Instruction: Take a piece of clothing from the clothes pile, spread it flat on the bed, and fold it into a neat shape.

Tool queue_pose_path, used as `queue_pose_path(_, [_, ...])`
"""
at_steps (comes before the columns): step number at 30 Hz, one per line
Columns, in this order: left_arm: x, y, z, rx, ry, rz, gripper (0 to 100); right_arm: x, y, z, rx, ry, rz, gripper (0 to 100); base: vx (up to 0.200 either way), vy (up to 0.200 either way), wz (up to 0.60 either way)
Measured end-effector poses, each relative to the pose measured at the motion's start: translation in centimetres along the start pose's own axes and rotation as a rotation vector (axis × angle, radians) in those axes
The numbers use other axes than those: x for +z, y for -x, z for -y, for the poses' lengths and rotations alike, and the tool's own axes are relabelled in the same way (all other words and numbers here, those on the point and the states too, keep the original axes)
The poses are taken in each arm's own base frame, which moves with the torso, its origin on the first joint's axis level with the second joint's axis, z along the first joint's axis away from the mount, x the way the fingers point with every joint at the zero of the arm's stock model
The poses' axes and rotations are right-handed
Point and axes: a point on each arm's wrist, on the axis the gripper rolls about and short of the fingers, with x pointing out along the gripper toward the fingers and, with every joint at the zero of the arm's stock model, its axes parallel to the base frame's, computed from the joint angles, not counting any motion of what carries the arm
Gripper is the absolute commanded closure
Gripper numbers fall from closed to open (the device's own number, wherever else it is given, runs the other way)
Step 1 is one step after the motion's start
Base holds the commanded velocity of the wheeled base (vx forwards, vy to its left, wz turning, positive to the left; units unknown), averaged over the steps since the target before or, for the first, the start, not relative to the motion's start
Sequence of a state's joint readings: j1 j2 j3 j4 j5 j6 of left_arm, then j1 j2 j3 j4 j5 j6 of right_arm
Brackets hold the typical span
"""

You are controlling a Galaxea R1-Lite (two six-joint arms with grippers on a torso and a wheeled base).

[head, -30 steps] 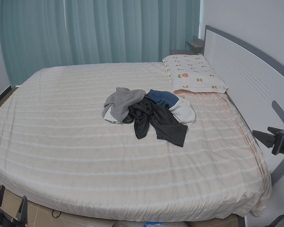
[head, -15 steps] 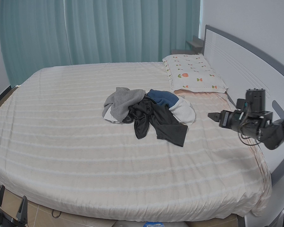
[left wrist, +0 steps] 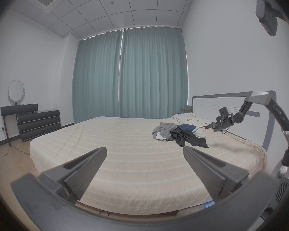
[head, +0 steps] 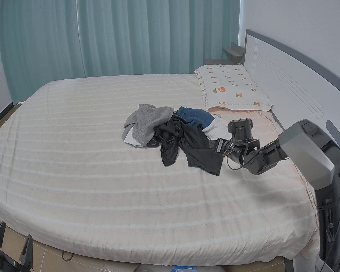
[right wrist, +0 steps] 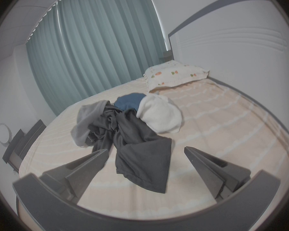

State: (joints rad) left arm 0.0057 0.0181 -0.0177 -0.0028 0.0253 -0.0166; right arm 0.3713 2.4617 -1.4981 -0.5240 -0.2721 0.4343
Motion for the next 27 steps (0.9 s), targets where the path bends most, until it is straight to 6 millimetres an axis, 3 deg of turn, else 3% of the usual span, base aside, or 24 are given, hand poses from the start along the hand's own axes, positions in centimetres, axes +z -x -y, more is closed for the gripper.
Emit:
queue_pose_path(9, [0.0, 0.0, 0.0, 0.0, 0.0, 0.0, 0, -5.4, -5.2, 0.3, -0.076, -0.005, -0.034, 0, 0.0, 0.0, 0.0])
queue_pose_path(27, [0.0, 0.0, 0.0, 0.0, 0.0, 0.0, 0, -8.4, -8.4, -0.1, -0.078, -0.018, -0.035, 0, 0.0, 0.0, 0.0])
